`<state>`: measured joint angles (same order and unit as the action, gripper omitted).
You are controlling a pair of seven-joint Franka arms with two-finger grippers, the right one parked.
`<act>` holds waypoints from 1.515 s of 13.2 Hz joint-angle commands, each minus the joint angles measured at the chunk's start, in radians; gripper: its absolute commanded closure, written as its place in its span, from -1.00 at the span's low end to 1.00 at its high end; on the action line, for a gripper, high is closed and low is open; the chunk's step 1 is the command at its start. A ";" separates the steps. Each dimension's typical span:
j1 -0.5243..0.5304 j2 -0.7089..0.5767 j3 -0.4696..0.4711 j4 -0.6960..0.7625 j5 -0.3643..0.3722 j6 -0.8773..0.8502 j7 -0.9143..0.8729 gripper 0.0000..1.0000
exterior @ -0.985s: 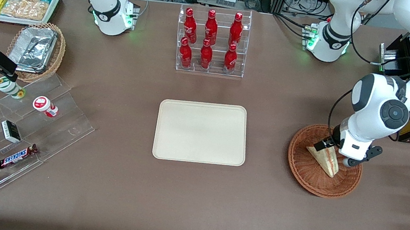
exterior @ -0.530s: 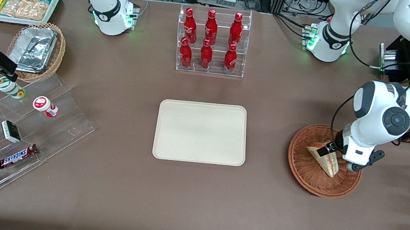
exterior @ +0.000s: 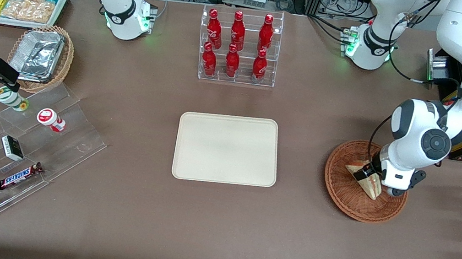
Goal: Place sandwich from basket to tray
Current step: 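Close the left gripper on the sandwich wedge, then lift the sandwich and carry it over the white tray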
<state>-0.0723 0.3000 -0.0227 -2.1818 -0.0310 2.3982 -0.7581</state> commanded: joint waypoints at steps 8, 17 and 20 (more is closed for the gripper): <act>-0.011 -0.001 -0.008 0.195 0.009 -0.267 -0.073 0.90; -0.234 -0.009 -0.037 0.344 0.011 -0.445 -0.060 0.97; -0.375 0.037 -0.039 0.388 -0.004 -0.439 -0.078 0.96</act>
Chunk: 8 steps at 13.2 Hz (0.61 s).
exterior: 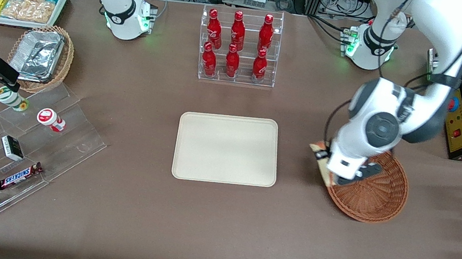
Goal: Place sandwich from basket to tray
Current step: 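Lift the sandwich and carry it over the white tray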
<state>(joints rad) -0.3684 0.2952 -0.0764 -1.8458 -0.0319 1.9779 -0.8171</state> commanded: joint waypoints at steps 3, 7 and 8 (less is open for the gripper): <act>-0.200 0.157 0.015 0.176 -0.026 -0.019 -0.074 0.96; -0.285 0.317 0.012 0.336 -0.032 0.008 -0.059 0.88; -0.300 0.334 0.001 0.344 -0.039 0.033 -0.059 0.89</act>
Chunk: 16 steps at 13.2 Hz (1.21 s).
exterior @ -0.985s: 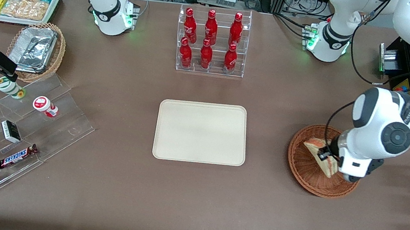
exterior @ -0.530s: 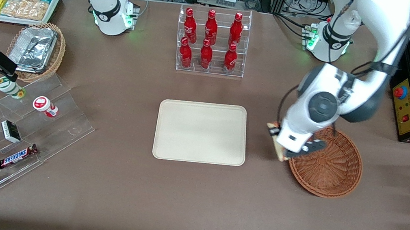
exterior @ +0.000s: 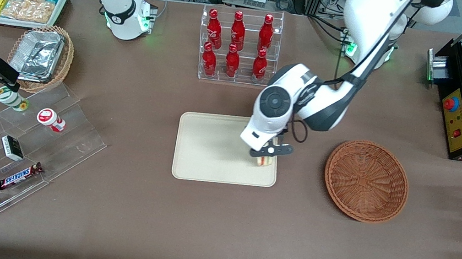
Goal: Place sandwich from basket to tray
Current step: 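Lift the sandwich and carry it over the white tray, then lower the sandwich onto the tray with the left gripper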
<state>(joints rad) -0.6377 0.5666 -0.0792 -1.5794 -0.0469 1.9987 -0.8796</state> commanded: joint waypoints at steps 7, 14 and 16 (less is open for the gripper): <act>-0.054 0.206 -0.042 0.203 -0.022 0.064 0.005 1.00; -0.063 0.242 -0.039 0.245 -0.024 0.054 -0.024 1.00; -0.062 0.243 -0.039 0.245 -0.024 0.054 -0.050 0.98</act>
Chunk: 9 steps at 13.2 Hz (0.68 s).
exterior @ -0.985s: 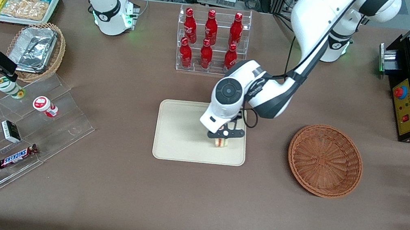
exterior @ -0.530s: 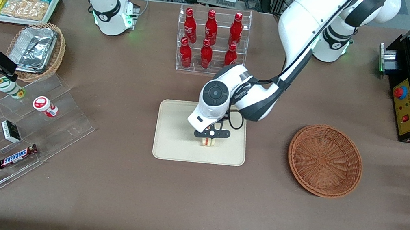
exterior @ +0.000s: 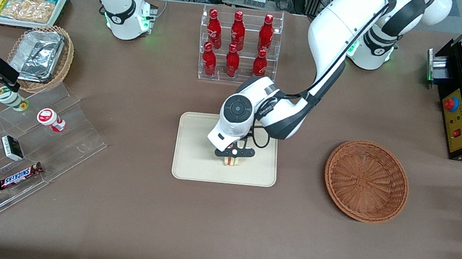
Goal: Place sandwich from basket to tray
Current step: 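Lower the sandwich onto the tray with the left gripper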
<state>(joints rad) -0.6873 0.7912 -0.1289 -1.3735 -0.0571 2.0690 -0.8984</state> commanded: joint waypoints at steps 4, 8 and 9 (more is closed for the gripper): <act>-0.012 0.025 0.012 0.039 -0.012 -0.013 -0.045 -0.80; -0.012 0.020 0.012 0.040 -0.013 -0.021 -0.045 -1.00; -0.011 0.010 0.012 0.054 -0.013 -0.041 -0.045 -1.00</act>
<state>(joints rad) -0.6873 0.7990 -0.1275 -1.3683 -0.0573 2.0672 -0.9258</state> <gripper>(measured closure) 0.198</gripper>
